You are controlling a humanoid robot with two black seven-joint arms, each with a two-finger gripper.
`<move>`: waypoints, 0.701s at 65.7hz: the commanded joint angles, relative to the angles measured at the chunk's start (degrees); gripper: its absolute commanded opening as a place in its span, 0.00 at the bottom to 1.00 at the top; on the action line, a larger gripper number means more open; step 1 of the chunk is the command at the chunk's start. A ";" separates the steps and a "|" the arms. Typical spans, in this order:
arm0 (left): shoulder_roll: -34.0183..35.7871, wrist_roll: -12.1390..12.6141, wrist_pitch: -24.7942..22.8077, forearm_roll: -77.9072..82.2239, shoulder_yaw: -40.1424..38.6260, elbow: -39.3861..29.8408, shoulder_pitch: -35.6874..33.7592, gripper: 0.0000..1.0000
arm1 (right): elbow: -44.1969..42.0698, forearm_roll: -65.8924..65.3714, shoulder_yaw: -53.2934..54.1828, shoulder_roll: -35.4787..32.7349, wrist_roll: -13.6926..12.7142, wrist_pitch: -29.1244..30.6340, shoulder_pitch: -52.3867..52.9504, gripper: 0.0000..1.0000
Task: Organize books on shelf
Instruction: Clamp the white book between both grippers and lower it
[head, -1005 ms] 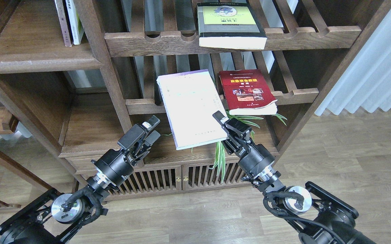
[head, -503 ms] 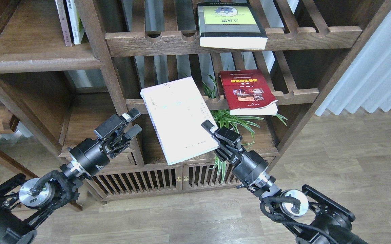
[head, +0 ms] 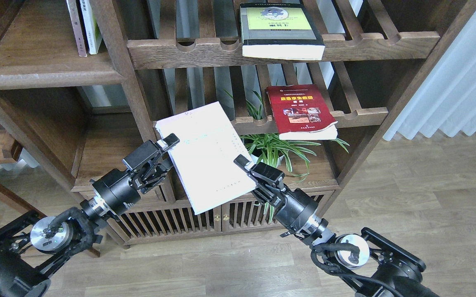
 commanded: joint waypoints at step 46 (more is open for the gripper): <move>0.60 0.07 0.00 -0.43 3.54 -0.09 -2.21 0.13 | 0.10 -0.48 -0.05 0.08 -0.19 0.00 -0.34 0.06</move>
